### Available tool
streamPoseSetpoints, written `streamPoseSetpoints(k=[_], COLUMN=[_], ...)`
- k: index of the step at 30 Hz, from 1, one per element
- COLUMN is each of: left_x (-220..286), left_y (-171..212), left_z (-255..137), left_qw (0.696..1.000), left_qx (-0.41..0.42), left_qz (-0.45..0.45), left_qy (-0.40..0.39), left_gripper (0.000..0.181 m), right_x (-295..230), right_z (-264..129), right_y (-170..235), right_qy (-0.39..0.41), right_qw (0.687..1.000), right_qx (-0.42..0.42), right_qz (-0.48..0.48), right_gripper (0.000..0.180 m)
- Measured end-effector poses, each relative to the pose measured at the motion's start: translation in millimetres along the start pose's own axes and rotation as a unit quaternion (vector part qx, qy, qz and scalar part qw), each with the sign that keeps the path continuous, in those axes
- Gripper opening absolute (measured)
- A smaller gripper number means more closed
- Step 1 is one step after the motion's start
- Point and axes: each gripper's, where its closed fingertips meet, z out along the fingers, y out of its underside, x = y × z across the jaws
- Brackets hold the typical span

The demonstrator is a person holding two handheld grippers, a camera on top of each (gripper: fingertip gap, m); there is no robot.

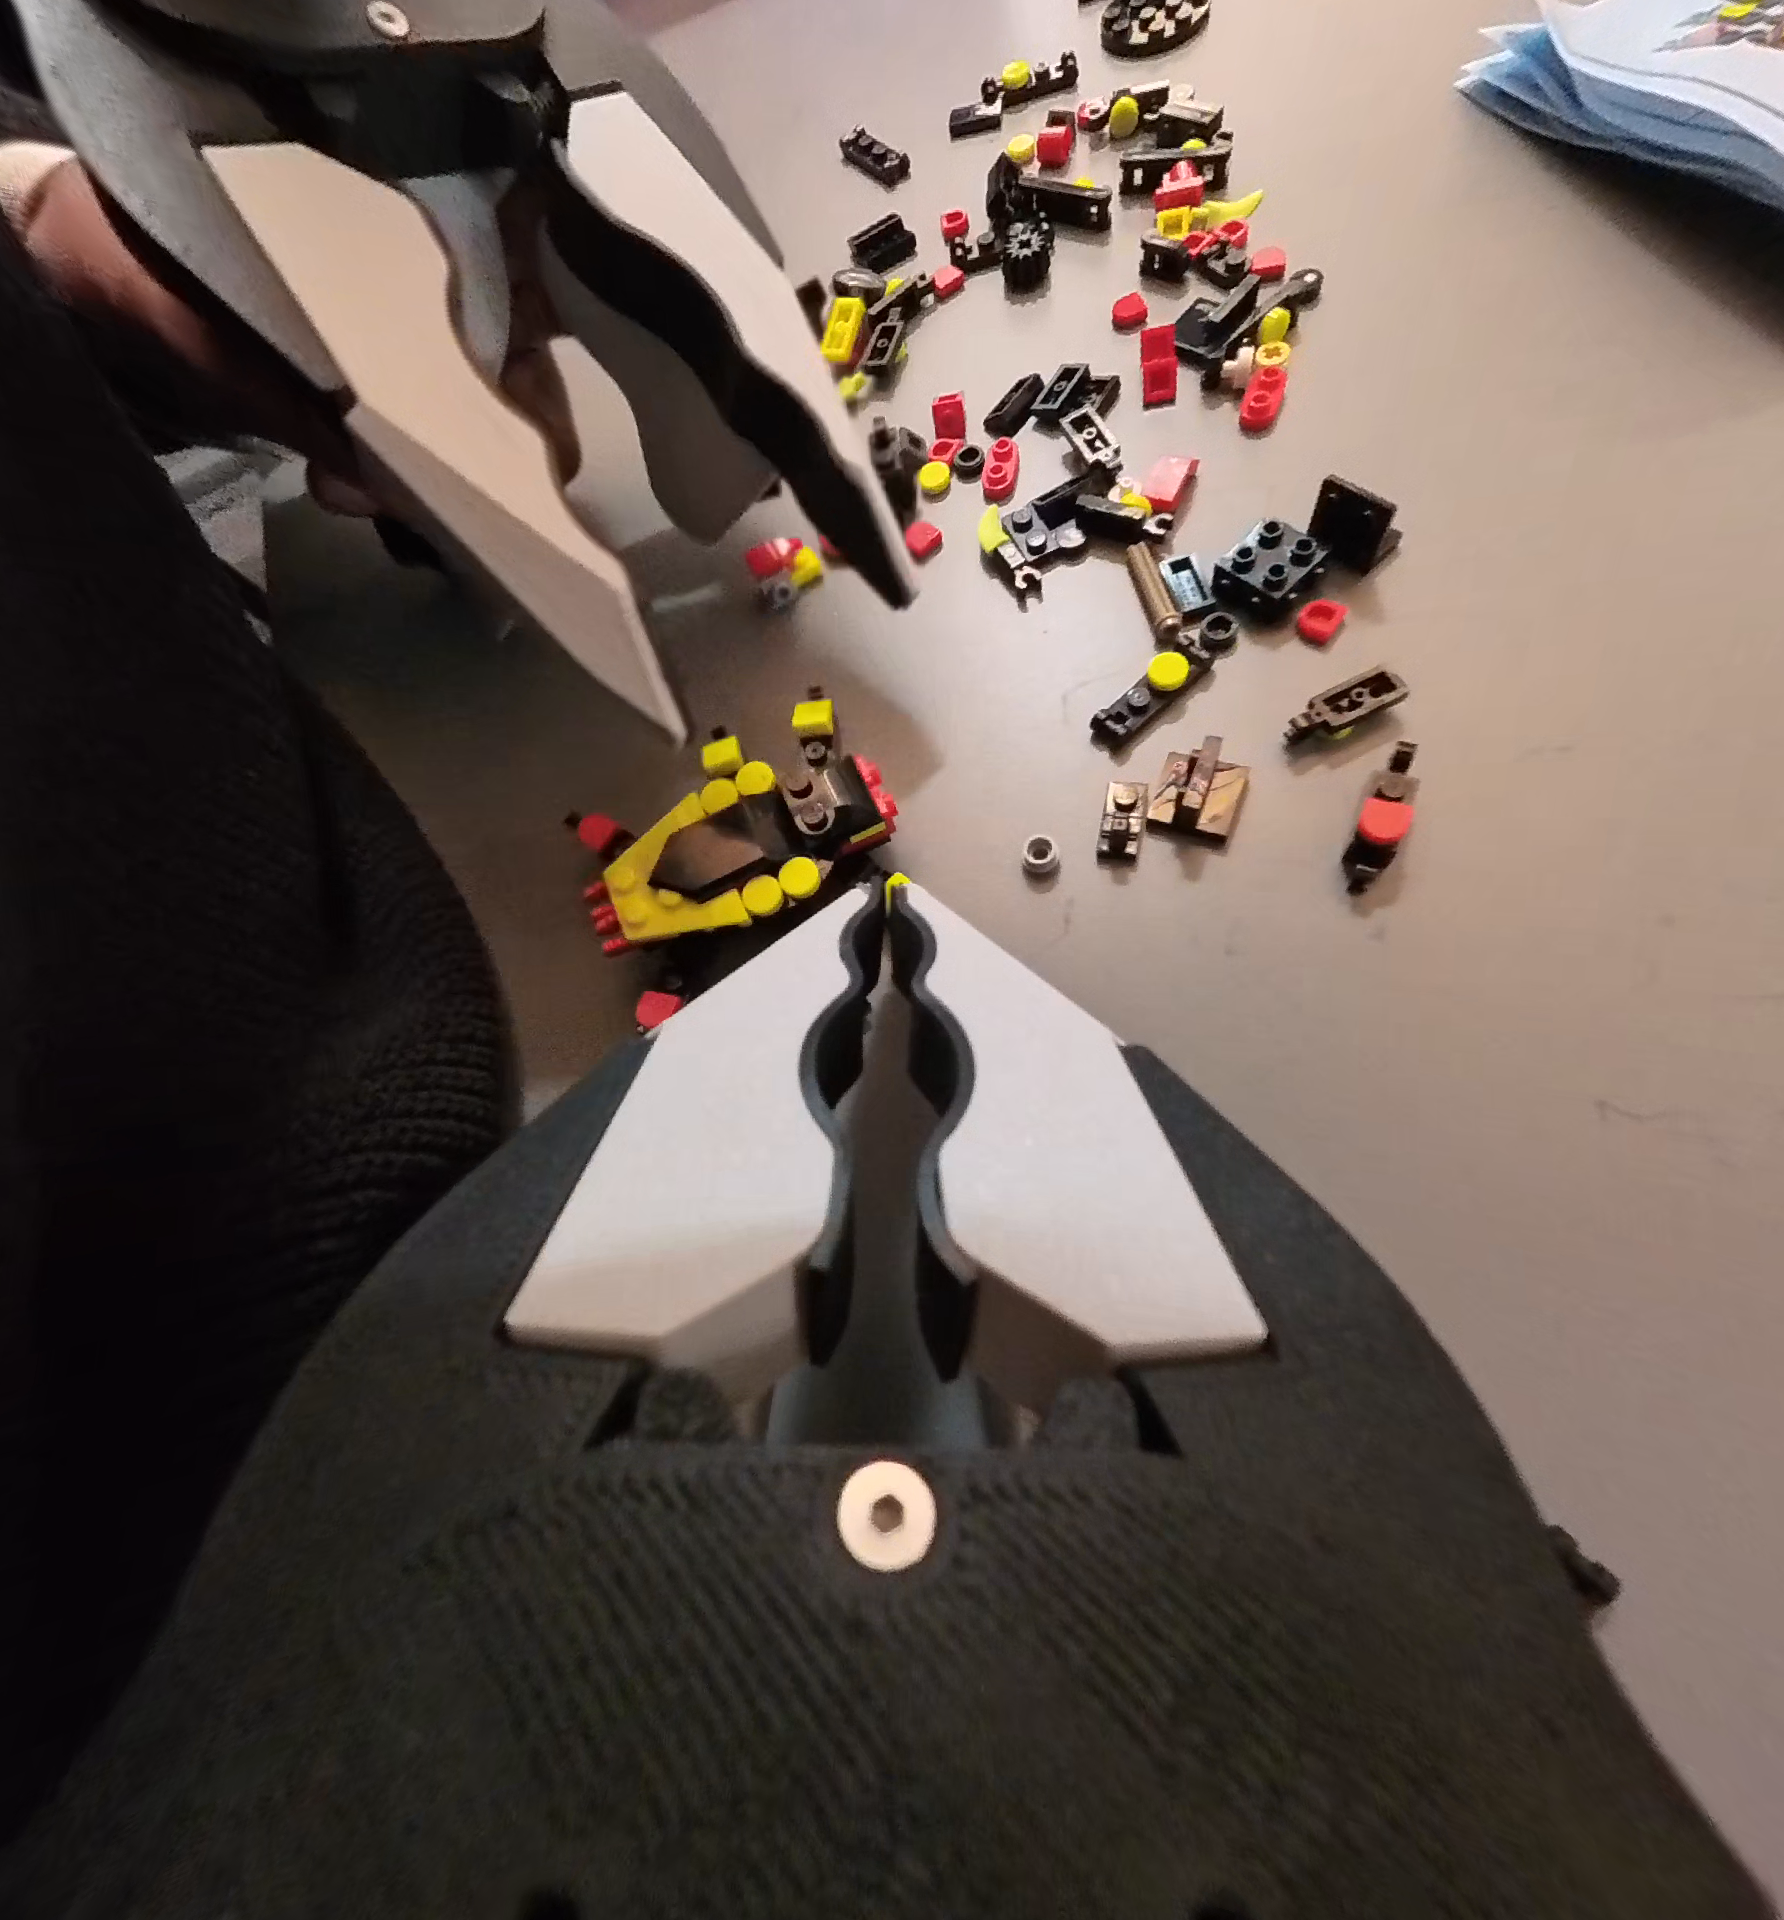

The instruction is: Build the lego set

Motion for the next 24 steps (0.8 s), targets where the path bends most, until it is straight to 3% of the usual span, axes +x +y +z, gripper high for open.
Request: streamPoseSetpoints(k=[7,24], left_x=[8,13], left_y=[17,21], left_z=[17,18], left_qw=[0.998,0.998], left_qx=[-0.051,-0.06], left_qz=[0.023,0.018], left_qy=[-0.028,-0.018], left_gripper=[0.051,0.041], right_x=[0,1], right_z=[-1,2], right_y=[1,-3], right_qy=[0.016,0.036], right_qw=[1.0,0.999], right_qx=[-0.006,-0.009], right_qz=[-0.021,-0.029], right_gripper=[0.001,0.0])
